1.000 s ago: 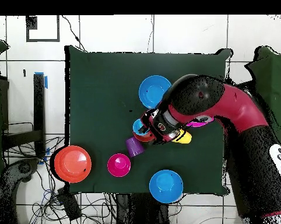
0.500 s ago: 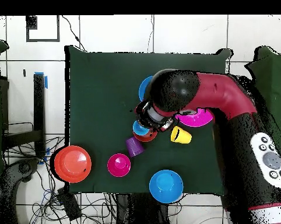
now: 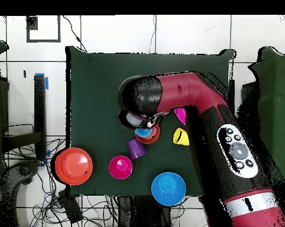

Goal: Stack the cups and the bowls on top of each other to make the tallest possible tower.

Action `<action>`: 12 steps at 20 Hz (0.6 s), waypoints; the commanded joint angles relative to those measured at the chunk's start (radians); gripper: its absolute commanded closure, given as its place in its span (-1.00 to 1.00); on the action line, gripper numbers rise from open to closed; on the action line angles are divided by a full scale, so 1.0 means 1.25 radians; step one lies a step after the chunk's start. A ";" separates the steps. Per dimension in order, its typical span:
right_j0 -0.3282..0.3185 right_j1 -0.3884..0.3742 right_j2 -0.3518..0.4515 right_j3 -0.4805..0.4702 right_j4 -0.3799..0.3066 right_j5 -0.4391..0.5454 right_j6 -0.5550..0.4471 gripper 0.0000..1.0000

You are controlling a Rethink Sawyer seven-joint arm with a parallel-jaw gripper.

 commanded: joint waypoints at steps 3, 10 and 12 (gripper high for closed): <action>0.040 0.101 0.024 0.084 -0.109 -0.168 -0.185 -1.00; 0.046 0.159 -0.001 0.073 -0.145 -0.232 -0.159 -1.00; 0.051 0.176 -0.008 0.059 -0.161 -0.250 -0.159 -1.00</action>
